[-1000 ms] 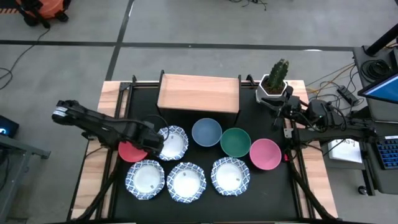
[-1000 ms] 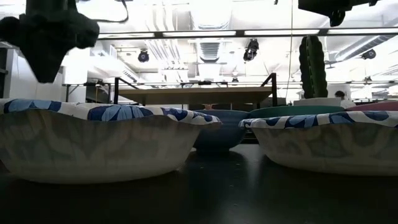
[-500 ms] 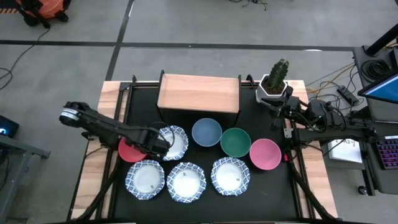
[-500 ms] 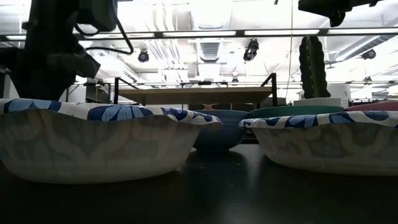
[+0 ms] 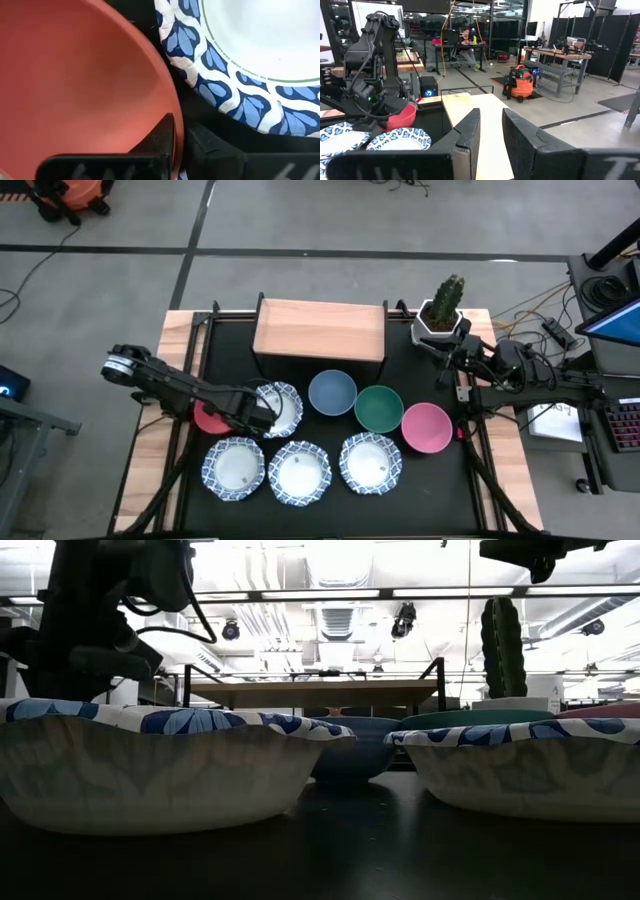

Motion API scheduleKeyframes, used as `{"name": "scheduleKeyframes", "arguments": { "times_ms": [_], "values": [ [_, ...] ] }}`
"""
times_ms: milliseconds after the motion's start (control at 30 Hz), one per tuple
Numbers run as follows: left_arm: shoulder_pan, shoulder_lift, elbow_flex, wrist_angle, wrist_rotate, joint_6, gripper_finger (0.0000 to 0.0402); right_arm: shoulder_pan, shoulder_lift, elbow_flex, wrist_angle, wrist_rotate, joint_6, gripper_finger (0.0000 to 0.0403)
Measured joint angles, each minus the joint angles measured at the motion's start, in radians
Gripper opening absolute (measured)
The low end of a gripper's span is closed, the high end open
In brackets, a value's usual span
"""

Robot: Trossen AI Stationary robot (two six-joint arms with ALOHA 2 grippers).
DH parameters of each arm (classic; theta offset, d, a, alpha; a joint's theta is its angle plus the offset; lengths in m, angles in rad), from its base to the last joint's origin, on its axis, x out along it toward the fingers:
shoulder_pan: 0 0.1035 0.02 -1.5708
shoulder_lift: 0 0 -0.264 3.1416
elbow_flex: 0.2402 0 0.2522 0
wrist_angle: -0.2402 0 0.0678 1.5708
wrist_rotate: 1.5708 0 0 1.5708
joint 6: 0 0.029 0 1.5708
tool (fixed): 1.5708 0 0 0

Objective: Place and stack bowls onto a shelf
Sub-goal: Put the orange bowl on the shelf

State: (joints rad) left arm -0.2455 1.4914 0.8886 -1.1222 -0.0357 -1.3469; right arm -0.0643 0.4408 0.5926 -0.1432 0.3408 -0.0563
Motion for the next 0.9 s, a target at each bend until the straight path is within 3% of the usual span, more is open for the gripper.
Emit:
{"name": "scheduleKeyframes", "arguments": {
  "times_ms": [333,500,667,767,900],
  "values": [
    [-0.01,-0.001,0.06,-0.065,0.019,0.044,0.0001,0.0,0.0,0.0,-0.001,0.0,0.002,0.007],
    [-0.03,-0.002,0.188,-0.221,0.024,0.075,0.0,0.0,0.0,0.0,-0.001,0.0,0.002,0.007],
    [-0.067,-0.002,0.375,-0.318,0.052,0.274,0.0,0.0,0.001,0.0,-0.001,0.0,-0.011,0.007],
    [-0.071,-0.002,0.496,-0.338,-0.006,0.373,0.0,0.0,0.002,0.0,-0.001,0.0,-0.016,0.007],
    [-0.069,-0.002,0.626,-0.332,-0.203,0.547,0.0,0.0,0.002,0.0,0.0,0.0,-0.02,0.007]
  ]
}}
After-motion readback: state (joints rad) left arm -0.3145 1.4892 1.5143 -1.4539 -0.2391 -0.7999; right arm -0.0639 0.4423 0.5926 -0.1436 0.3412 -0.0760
